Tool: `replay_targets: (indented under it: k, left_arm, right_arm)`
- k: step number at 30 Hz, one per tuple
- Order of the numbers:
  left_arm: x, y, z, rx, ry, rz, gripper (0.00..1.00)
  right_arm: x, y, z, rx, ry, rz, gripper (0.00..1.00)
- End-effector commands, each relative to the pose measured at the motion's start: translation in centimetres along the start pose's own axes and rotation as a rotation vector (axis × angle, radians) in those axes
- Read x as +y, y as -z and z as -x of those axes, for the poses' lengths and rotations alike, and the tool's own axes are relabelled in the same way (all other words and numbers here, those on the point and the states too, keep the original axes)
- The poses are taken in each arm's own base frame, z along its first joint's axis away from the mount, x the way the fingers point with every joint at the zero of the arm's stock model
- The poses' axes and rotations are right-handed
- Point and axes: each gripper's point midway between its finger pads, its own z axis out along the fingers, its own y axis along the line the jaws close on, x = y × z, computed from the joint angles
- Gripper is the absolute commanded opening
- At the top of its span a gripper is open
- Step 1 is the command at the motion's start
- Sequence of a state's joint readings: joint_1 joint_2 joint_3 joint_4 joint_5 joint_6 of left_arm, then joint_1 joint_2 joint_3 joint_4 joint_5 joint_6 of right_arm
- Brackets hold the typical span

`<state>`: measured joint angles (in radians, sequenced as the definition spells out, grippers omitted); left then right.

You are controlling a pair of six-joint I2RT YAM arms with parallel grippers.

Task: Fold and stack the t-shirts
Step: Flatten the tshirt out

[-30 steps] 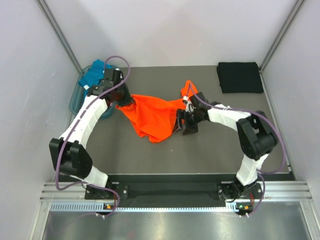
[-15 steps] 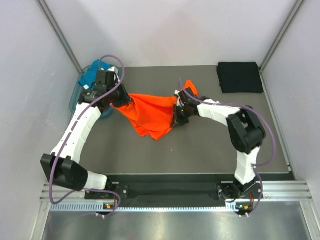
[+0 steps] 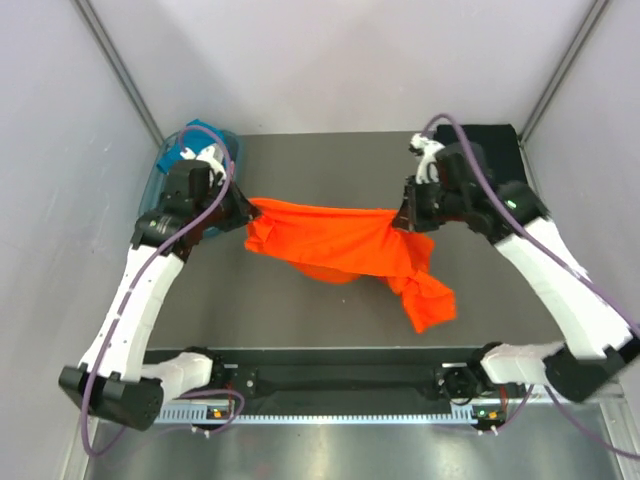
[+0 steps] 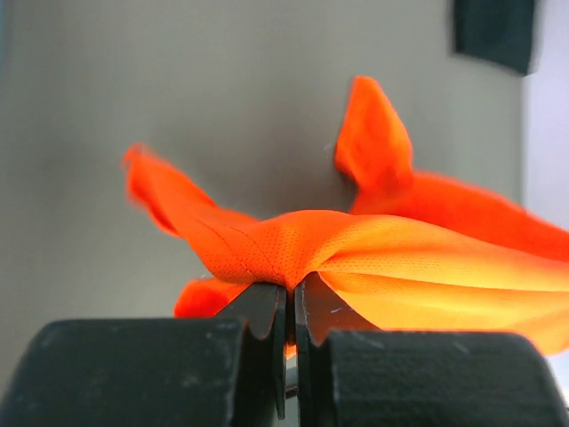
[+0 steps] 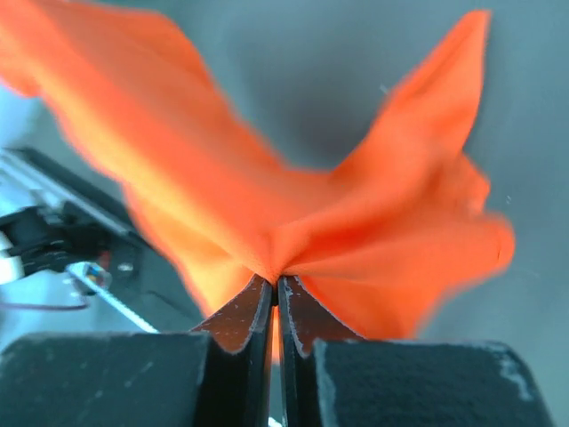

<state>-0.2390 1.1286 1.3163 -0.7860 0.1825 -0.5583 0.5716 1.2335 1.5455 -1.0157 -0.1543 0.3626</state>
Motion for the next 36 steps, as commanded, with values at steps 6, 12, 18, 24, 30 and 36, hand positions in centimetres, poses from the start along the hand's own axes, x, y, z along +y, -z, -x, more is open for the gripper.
replay_targets:
  k: [6, 12, 18, 24, 30, 36]
  left_arm:
    - [6.0, -8.3, -3.5, 0.248, 0.062, 0.252, 0.39]
    - [7.9, -6.1, -4.5, 0.24, 0.018, 0.337, 0.65]
    - [10.2, -4.4, -10.8, 0.349, 0.077, 0.352, 0.57]
    - [11.5, -6.1, -13.3, 0.344, 0.112, 0.328, 0.43]
    - [12.8, -8.9, -12.4, 0.329, 0.072, 0.37, 0.39]
    - [14.7, -10.6, -13.0, 0.381, 0.048, 0.428, 0.41]
  right_arm:
    - [-8.0, -13.1, -3.0, 0.356, 0.022, -0.177, 0.42]
    - [-9.8, -9.4, -6.6, 0.377, 0.025, -0.26, 0.57]
    - [-8.7, -7.0, -16.2, 0.449, -0.118, -0.139, 0.58]
    - [-9.3, -6.7, -21.8, 0.495, -0.208, -0.129, 0.59]
    - [-8.7, -6.8, -20.6, 0.458, -0.228, -0.109, 0.59]
    - [-8.8, -6.6, -21.1, 0.452, -0.244, -0.123, 0.59]
